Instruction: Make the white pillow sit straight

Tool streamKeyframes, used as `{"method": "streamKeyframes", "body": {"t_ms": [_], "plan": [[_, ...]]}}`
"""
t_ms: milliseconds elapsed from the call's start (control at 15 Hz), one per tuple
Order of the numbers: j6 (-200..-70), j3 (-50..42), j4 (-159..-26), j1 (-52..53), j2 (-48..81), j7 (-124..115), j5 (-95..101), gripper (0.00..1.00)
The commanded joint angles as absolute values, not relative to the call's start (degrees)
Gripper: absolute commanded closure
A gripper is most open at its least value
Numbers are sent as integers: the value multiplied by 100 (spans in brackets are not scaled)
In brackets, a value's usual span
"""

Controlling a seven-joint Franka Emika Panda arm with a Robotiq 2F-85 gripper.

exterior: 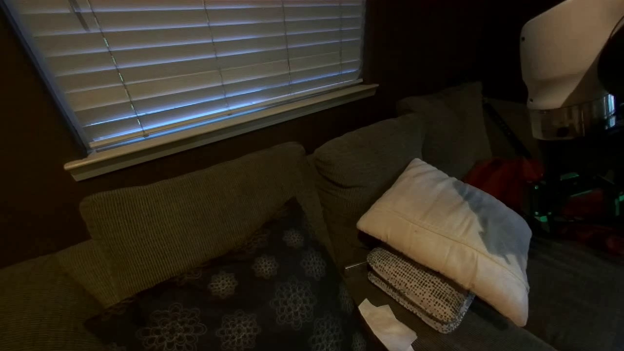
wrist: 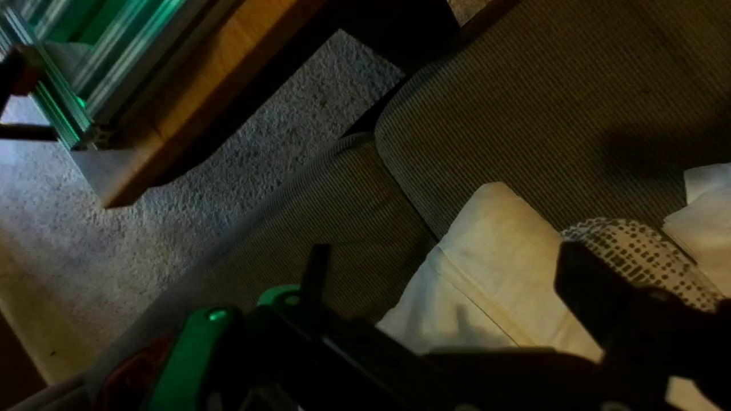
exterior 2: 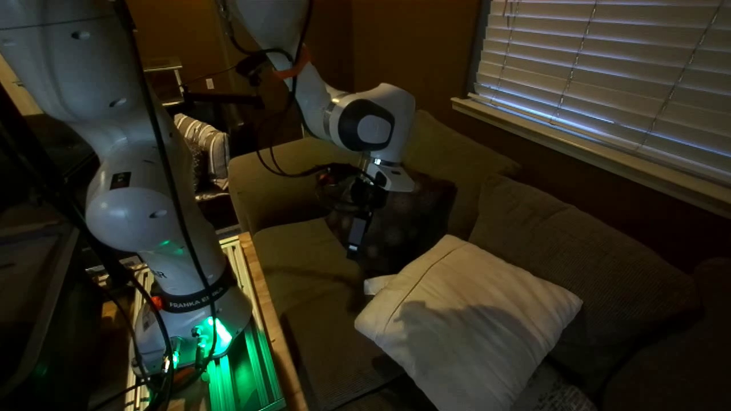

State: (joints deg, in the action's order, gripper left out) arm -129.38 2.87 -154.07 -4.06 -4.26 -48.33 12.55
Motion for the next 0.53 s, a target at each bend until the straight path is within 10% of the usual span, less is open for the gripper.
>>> {"method": "streamKeyframes", "body": {"t_ms": [0,467], "plan": [[-13876,299,-15734,-263,-333,-5015,1890,0],[-15651,128,-15820,-215,457,-4902,1631,0]]}}
